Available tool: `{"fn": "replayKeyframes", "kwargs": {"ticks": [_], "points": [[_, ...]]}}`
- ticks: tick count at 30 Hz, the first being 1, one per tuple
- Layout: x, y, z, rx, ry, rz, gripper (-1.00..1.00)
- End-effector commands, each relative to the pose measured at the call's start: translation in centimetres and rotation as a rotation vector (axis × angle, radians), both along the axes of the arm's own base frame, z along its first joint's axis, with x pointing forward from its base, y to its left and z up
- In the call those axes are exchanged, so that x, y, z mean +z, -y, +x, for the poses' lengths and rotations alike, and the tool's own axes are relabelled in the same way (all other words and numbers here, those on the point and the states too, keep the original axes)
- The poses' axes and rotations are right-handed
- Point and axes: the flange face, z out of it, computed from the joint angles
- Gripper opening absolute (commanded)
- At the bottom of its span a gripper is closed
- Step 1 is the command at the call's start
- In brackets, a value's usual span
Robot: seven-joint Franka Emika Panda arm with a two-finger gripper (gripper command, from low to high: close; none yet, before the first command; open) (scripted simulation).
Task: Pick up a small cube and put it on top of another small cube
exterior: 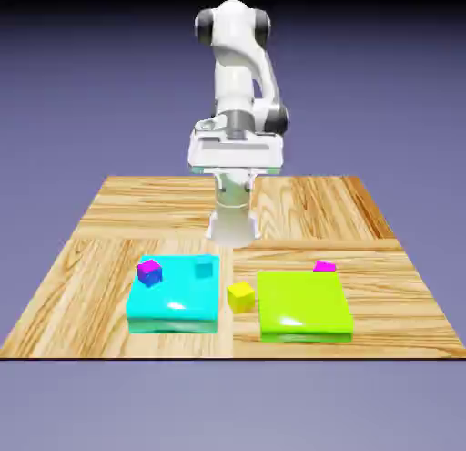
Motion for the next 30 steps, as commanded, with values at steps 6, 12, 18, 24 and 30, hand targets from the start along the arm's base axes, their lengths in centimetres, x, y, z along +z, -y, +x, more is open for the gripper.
{"fn": "replayKeyframes", "kwargs": {"ticks": [6, 12, 18, 24, 30], "points": [[-4.3, -5.2, 0.1, 0.358, -0.102, -0.182, 0.00], [-8.7, -10.5, -1.0, 0.733, -0.177, -0.365, 0.00], [-13.0, -15.3, -3.2, 1.123, -0.227, -0.547, 0.00], [-17.2, -19.4, -6.4, 1.523, -0.255, -0.727, 0.00], [-21.2, -22.6, -10.2, 1.930, -0.262, -0.903, 0.00]]}}
